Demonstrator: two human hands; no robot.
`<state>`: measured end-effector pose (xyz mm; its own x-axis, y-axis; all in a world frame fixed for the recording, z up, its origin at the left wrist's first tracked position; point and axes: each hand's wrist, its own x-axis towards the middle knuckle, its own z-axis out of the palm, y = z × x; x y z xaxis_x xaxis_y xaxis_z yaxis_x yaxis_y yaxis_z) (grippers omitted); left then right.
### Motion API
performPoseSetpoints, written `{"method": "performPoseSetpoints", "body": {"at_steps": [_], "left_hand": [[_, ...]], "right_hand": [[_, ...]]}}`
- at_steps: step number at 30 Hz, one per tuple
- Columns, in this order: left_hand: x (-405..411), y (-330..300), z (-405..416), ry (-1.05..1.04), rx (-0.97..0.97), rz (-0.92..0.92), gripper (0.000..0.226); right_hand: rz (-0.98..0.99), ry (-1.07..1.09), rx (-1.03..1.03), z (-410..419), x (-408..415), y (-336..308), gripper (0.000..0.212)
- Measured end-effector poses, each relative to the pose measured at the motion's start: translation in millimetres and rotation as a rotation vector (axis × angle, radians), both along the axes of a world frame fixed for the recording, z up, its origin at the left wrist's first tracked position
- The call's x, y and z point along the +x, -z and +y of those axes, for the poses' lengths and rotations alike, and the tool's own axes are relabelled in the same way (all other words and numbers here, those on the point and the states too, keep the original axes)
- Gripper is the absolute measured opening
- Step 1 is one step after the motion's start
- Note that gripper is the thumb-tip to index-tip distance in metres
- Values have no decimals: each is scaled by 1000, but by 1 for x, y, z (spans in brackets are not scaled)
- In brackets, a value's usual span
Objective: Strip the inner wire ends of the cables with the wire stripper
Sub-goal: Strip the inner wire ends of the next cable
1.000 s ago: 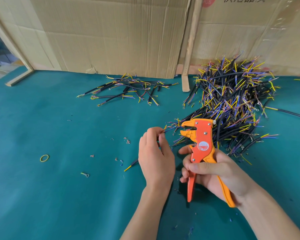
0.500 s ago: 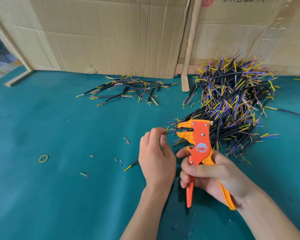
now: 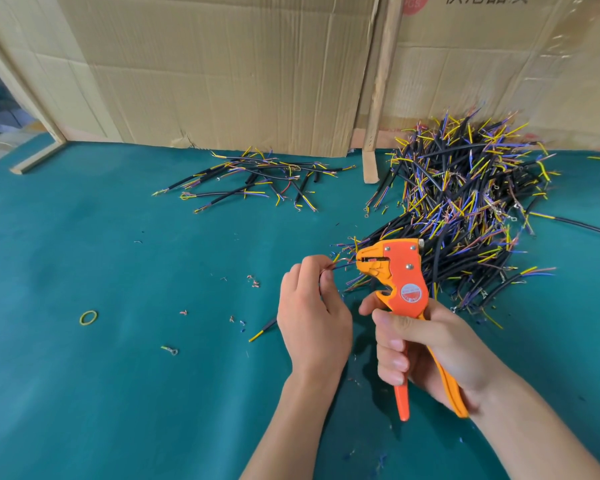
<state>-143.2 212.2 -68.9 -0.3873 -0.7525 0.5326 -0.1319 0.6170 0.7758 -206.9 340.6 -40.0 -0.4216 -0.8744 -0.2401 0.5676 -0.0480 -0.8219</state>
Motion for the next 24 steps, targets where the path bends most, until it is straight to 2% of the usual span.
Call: {"method": "performPoseSetpoints", "body": {"at_steps": [3, 12, 16, 21, 24], "left_hand": [[0, 2, -1, 20, 5, 2, 12], [-2, 7, -3, 103, 87, 15, 9], [-2, 6, -3, 72, 65, 43, 13], [-2, 6, -4, -2, 93, 96, 16], [0, 5, -5, -33, 97, 133, 15]], "right_hand": [[-3, 33, 5, 0, 1, 0, 20], [-23, 146, -18, -1, 0, -2, 25], [-18, 43, -104, 4, -3, -5, 57], [30, -150, -87, 15, -10, -11, 46], [20, -154, -16, 11, -6, -9, 48]]}}
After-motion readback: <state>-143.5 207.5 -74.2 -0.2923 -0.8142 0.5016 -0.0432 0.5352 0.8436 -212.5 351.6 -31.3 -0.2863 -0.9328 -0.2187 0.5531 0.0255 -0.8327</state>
